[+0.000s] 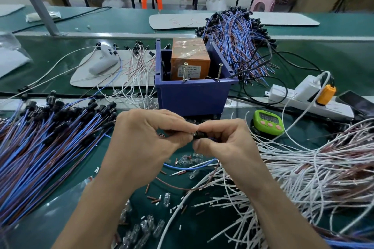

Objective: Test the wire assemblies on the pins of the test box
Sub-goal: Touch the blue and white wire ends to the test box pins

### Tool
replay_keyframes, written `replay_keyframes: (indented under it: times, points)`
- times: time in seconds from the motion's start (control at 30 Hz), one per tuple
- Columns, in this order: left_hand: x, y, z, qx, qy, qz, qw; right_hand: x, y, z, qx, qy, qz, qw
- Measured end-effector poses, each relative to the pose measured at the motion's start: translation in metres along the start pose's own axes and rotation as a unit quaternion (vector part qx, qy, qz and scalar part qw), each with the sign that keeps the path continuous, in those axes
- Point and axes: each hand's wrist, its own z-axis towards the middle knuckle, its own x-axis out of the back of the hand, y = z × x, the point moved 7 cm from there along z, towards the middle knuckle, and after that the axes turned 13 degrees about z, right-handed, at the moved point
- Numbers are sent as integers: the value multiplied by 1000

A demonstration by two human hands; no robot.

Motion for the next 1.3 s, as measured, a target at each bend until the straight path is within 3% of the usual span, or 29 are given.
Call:
replay_keyframes:
  times: [0.67, 0.83, 1.3]
  points:
    - [-8, -16, 2, 54, -54, -74, 994, -6, 1, -4, -6, -36, -34, 999]
    - [-18, -26, 4, 95, -94, -167, 977, -5, 2, -5, -8, -40, -53, 998]
    - [-41, -43, -3, 115, -221, -266, 931, -6, 5, -9, -27, -88, -126, 988]
